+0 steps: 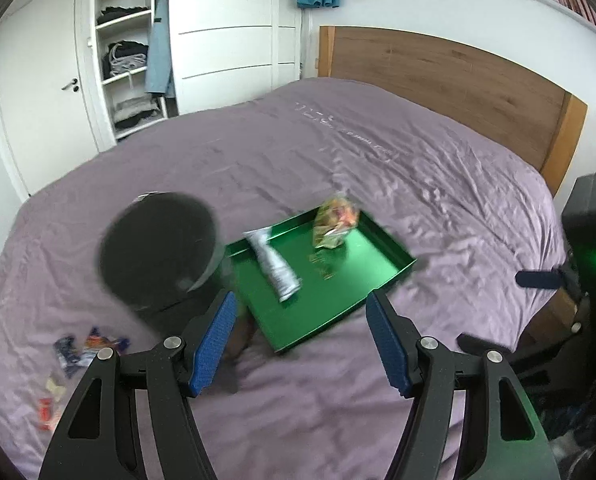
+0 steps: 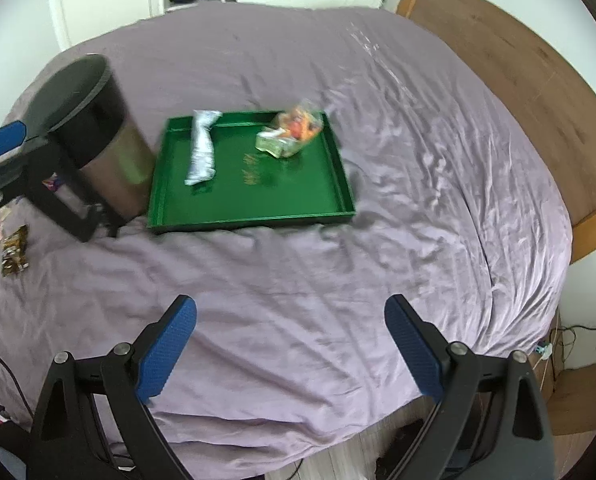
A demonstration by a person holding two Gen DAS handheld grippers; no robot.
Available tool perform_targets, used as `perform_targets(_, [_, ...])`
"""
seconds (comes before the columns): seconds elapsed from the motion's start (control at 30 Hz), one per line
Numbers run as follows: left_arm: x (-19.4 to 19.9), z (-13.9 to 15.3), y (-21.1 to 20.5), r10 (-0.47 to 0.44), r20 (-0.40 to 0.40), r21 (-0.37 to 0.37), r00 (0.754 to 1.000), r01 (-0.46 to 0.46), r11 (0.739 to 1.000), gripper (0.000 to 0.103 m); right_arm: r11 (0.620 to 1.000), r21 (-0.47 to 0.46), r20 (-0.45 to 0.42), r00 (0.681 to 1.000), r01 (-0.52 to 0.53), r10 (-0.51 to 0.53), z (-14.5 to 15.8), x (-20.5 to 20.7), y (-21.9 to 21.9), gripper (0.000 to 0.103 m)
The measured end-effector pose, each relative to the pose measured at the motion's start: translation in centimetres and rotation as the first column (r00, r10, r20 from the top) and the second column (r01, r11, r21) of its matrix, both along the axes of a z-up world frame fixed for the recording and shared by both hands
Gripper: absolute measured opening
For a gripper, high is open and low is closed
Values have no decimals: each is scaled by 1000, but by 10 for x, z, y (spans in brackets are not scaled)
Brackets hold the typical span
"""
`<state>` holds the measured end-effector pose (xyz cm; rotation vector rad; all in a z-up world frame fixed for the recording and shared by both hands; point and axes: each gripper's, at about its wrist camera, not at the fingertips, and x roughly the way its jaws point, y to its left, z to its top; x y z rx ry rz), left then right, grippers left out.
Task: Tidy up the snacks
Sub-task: 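Move both grippers toward the remaining snack packets on the bed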
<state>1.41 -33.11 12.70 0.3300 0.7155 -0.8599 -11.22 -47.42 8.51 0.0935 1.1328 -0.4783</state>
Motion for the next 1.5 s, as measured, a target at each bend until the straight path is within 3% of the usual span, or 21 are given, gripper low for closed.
perform_targets(0.17, [29, 8, 69, 113, 34, 8, 993, -114, 994, 62, 998, 43, 21, 999, -51, 50, 0, 3, 46, 103])
perform_targets(0.33, [62, 5, 142, 278, 47, 14, 959, -279, 960, 62, 978, 62, -1, 980, -200, 200, -3, 22, 106, 103])
perform_targets(0.47, [88, -2, 208, 421, 59, 32, 905, -423, 906, 62, 941, 90, 7, 945, -325, 326, -2, 51, 154, 103])
perform_targets(0.67, [109, -34, 283, 562, 57, 95, 825, -564, 820, 62, 884, 131, 36, 893, -450, 449, -10, 98, 214, 103])
perform_targets(0.83, [121, -77, 328, 612, 13, 169, 791, -605, 778, 62, 840, 179, 45, 857, -513, 514, -35, 135, 265, 103])
perform_targets(0.93, [123, -104, 343, 604, -31, 202, 797, -587, 784, 62, 815, 200, 35, 836, -543, 548, -56, 156, 295, 103])
perform_targets(1.03, [132, -127, 355, 568, -96, 213, 817, -541, 814, 61, 796, 217, 27, 819, -565, 574, -75, 170, 317, 103])
perform_targets(1.23, [143, -151, 355, 435, -129, 214, 891, -403, 890, 61, 778, 254, 12, 806, -574, 591, -113, 194, 342, 103])
perform_targets(1.37, [151, -161, 342, 288, -131, 233, 949, -253, 939, 62, 774, 253, 0, 801, -580, 599, -128, 204, 349, 103])
perform_targets(1.5, [160, -178, 329, 179, -151, 270, 972, -133, 953, 61, 773, 245, -10, 796, -585, 606, -137, 215, 350, 103])
